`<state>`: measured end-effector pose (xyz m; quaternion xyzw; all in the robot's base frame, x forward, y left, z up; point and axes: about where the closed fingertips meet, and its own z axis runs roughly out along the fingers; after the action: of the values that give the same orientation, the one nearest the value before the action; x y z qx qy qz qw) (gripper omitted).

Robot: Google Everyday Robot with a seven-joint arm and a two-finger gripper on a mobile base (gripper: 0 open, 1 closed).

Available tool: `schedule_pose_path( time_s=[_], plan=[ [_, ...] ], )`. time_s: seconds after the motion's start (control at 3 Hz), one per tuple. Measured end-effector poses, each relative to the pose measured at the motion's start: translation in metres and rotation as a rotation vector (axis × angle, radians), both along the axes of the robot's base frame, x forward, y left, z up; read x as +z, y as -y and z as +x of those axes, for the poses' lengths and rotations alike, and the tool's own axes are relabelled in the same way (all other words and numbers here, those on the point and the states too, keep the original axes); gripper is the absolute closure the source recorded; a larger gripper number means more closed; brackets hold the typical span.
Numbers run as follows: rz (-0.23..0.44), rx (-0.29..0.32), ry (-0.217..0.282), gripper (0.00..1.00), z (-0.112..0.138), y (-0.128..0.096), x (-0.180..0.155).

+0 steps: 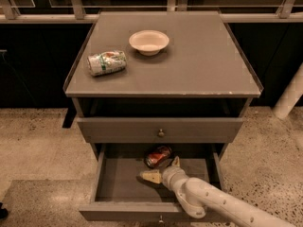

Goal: Pick coke can from middle drawer and place on counter

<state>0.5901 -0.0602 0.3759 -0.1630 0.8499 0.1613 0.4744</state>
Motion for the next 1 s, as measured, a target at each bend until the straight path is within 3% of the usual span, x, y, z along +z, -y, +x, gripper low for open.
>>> schedule_pose_path(
  time_s=[0.33,0.67,1.0],
  plan=[
    [-0.006,-0.032,0.058,0.00,0.023,0.011,0.004],
    [0.005,-0.033,0.078,0.00,0.051,0.003,0.001],
    [0.005,-0.033,0.078,0.00,0.051,0.003,0.001]
  ],
)
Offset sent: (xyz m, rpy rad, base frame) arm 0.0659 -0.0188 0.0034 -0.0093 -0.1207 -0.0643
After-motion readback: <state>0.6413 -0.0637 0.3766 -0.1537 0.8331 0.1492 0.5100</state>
